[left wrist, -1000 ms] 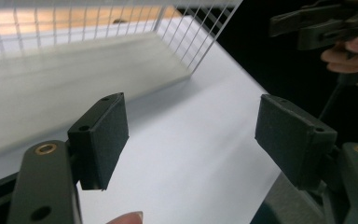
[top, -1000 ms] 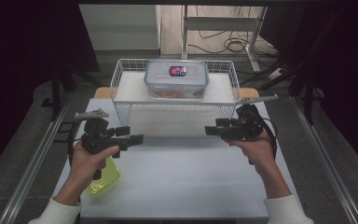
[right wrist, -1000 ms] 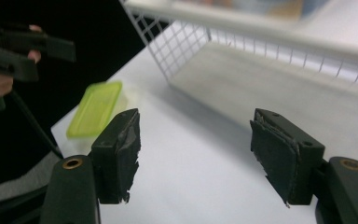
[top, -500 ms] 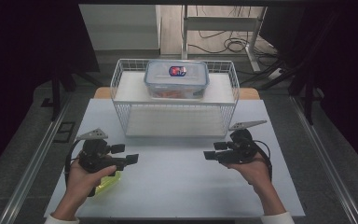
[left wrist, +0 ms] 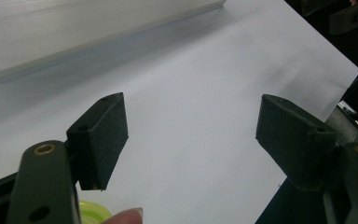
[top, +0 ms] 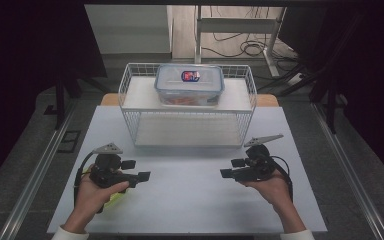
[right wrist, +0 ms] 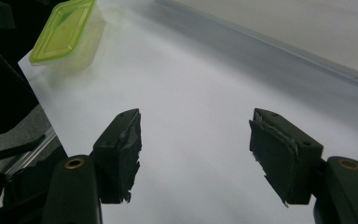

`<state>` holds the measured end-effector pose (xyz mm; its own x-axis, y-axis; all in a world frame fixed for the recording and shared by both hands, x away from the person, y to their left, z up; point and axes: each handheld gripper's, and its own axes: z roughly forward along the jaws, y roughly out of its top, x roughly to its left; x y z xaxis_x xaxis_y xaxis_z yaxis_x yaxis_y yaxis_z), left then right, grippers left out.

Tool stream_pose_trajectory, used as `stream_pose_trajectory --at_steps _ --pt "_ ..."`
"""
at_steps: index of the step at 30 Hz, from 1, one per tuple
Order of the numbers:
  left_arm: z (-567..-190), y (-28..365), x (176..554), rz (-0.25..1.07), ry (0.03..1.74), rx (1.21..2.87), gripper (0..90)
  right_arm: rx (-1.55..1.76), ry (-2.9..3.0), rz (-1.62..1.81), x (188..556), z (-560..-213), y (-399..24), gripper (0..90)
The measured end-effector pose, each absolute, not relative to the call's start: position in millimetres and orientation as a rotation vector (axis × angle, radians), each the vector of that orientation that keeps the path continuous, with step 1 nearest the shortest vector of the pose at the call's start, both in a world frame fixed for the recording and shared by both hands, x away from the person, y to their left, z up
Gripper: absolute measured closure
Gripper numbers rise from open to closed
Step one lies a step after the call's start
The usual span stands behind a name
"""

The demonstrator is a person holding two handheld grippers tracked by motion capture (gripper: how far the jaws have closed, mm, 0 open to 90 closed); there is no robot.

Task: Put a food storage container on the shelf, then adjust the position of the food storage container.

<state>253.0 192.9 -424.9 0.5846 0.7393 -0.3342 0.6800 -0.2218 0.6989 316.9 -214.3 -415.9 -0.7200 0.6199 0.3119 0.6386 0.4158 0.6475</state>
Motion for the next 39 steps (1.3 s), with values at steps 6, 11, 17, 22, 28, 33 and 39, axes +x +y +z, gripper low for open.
stream_pose_trajectory --at_steps 6,11,17,22,28,33,39 --pt "-424.0 194.5 247.7 0.098 1.140 1.959 23.4 -1.168 -2.623 -1.228 315.4 -414.5 -216.3 33.9" --pt "-419.2 201.2 245.6 0.112 1.145 1.959 21.5 -1.161 -2.619 -1.235 314.6 -413.5 -214.5 34.0" --pt "-417.6 207.9 243.2 0.123 1.146 1.987 20.8 -1.164 -2.611 -1.236 312.8 -413.1 -216.2 33.9" --pt "-413.6 227.2 232.7 0.155 1.172 1.994 20.6 -1.173 -2.606 -1.243 311.4 -411.4 -219.2 33.9" --pt "-408.2 252.5 220.2 0.192 1.192 2.030 18.4 -1.192 -2.601 -1.244 309.7 -411.1 -222.2 33.8" --pt "-416.4 270.8 215.0 0.199 1.244 2.007 21.5 -1.210 -2.586 -1.238 311.2 -414.0 -223.7 33.7" --pt "-424.2 280.4 215.2 0.198 1.284 2.011 31.4 -1.215 -2.584 -1.215 312.0 -417.7 -221.8 33.5"
